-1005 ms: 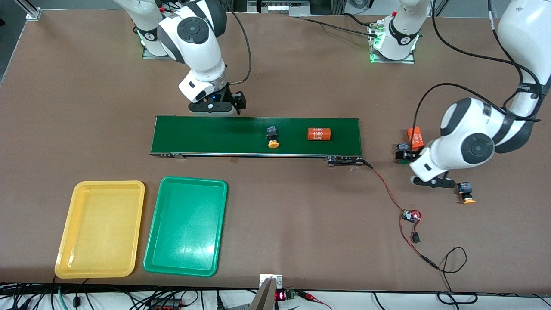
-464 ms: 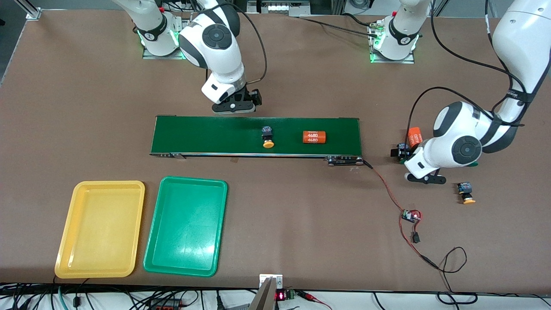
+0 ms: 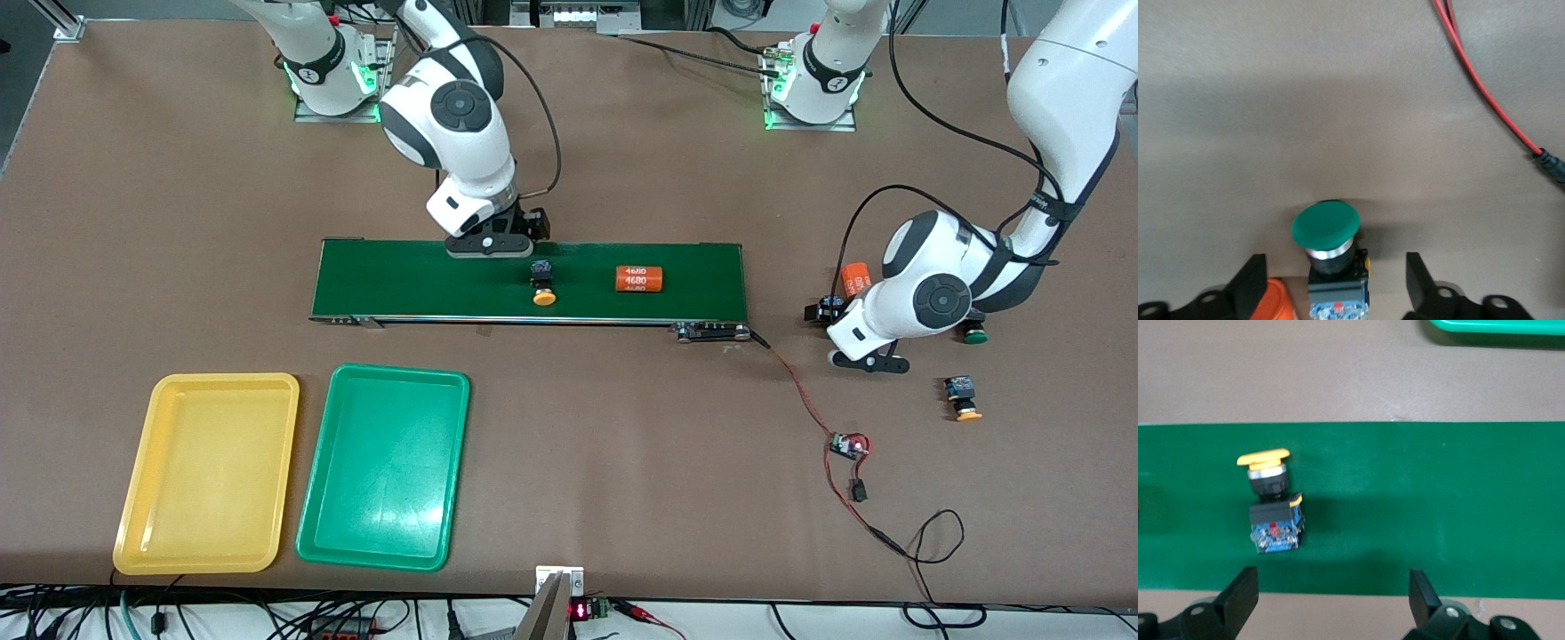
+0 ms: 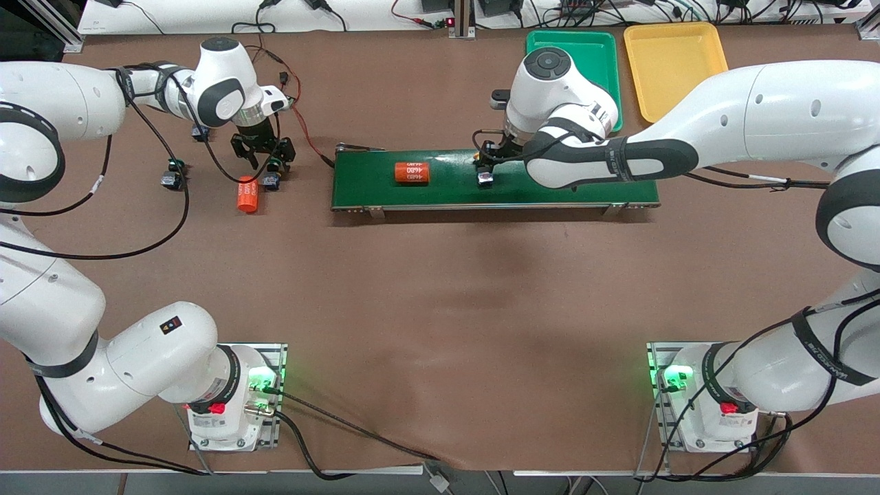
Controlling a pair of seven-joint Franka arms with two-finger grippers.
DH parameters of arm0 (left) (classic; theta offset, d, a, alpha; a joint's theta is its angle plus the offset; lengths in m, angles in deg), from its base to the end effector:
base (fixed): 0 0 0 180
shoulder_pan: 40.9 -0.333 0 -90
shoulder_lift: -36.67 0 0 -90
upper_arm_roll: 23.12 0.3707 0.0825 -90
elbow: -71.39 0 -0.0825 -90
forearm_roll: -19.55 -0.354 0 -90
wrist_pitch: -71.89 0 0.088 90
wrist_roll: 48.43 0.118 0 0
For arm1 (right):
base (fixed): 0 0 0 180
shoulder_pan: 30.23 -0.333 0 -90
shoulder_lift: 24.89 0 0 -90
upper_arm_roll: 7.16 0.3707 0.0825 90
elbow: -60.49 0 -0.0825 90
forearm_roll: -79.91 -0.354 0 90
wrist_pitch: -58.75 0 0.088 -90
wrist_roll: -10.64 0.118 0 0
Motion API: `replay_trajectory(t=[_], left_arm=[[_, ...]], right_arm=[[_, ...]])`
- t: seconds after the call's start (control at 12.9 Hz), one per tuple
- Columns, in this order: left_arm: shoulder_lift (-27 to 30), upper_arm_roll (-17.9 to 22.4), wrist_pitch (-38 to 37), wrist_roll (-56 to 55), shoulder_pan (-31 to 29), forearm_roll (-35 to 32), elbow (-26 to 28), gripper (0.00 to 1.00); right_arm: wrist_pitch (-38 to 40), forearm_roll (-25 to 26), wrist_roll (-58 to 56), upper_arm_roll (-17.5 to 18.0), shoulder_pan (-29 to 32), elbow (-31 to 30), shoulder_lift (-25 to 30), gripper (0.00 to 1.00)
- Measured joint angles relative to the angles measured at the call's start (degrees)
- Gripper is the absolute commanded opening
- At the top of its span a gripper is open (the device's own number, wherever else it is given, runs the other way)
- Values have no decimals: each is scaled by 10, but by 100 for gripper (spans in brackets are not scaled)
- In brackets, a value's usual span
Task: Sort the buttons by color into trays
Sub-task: 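Grasp the green button with the left gripper while the right gripper grasps the yellow button, then place the green button on the belt while the right gripper lifts the yellow button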
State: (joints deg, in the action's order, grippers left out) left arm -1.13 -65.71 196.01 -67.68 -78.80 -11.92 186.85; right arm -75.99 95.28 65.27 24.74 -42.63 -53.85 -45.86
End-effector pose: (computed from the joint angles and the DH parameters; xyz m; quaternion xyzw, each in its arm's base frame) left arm 0.5711 0.0004 0.2313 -0.9903 0.0425 0.1319 0.0077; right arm 0.4530 0.3992 0.3670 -0.9995 0.0153 -0.0211 0.0203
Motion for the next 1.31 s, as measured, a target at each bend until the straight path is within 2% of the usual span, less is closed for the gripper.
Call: replay_trajectory(t=[0.15,0.23,0.46,0.54,0.77,0.93,1.08,1.31], left_arm=[[-15,1,3,-1,0,0,1,27],[-17,0,4,-1,0,-1,-1,21],[-15,-6,1,-11,-1,-1,-8,21],[-13,-20,-14,-21,-2,-1,-18,21],[-1,-123,-128,-83,-1,-1,-71,23],[13,-173,-160,-104,7,-1,-89,23],[11,-190,-161,-108,24,-1,-88,23],[-21,-187,-154,-153,72,-1,-83,28]], right_arm=[[0,-6,13,-3,-2,7,-9,100],[0,-6,17,-3,-6,9,-14,100],[0,-3,19,-3,-27,11,-28,100],[0,2,19,-4,-31,12,-32,100],[0,34,20,-11,-35,12,-47,100],[-4,52,20,-25,-35,12,-55,100],[-19,60,20,-39,-36,12,-59,100],[-40,61,20,-53,-36,13,-66,100]])
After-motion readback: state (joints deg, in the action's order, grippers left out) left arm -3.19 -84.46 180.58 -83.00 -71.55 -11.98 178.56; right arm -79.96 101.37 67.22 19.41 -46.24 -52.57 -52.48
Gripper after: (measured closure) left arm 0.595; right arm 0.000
